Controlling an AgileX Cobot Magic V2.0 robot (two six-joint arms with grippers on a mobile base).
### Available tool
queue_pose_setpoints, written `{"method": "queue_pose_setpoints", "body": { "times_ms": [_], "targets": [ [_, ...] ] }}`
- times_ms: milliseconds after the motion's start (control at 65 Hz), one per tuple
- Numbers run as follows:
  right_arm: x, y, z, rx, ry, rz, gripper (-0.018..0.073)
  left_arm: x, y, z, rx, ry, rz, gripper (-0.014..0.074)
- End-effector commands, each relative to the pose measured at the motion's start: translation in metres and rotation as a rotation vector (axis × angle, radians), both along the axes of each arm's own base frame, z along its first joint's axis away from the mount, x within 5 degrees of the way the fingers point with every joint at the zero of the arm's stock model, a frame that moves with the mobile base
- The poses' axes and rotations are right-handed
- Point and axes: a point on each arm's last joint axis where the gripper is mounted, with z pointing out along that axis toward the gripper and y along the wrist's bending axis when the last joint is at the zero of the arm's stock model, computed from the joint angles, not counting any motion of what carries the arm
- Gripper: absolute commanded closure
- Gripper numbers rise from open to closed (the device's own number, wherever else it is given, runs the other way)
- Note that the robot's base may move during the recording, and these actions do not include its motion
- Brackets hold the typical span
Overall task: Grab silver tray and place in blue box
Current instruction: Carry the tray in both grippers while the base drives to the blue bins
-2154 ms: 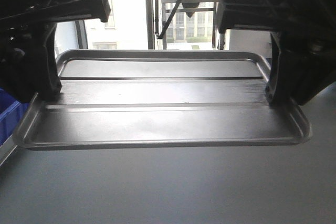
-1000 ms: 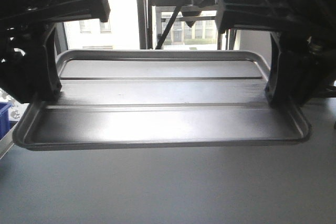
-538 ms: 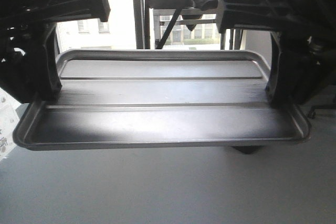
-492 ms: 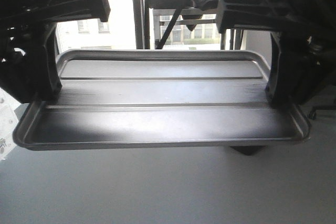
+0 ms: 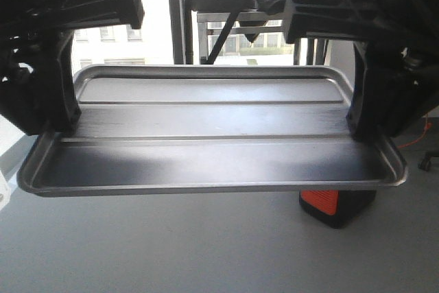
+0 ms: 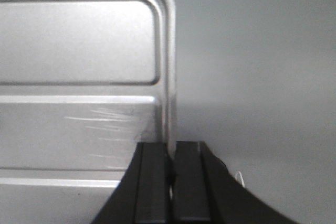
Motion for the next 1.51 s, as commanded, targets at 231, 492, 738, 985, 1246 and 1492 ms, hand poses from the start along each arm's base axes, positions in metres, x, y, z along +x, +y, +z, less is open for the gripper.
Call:
{"method": "queue_pose_setpoints", "body": {
  "times_ms": [231, 492, 738, 985, 1246, 1492],
  "targets": [
    [0.0015, 0.0001, 0.0190, 0.042, -0.095, 0.030, 0.0506, -0.0012, -0.0015, 0.0180, -0.072, -0.061, -0.011, 0.0604],
    [0.0016, 0.0001, 0.0191, 0.043, -0.095, 0.030, 0.0506, -0.0012, -0.0015, 0.0180, -0.072, -0.061, -0.011, 0.0604],
    [0.0016, 0.0001, 0.0191, 0.043, -0.095, 0.030, 0.0506, -0.0012, -0.0015, 0.0180, -0.072, -0.061, -0.011, 0.0604],
    [0.0016, 0.0001, 0.0191, 0.043, -0.095, 0.030, 0.0506, -0.0012, -0.0015, 0.0180, -0.072, -0.061, -0.011, 0.0604],
    [0.0016, 0.0001, 0.0191, 0.043, -0.095, 0.030, 0.0506, -0.0012, -0.0015, 0.0180, -0.072, -0.061, -0.011, 0.0604],
    [0.0016, 0.0001, 0.0191, 0.043, -0.095, 0.030, 0.0506, -0.0012, -0.0015, 0.0180, -0.072, -0.061, -0.011, 0.0604]
  ]
}}
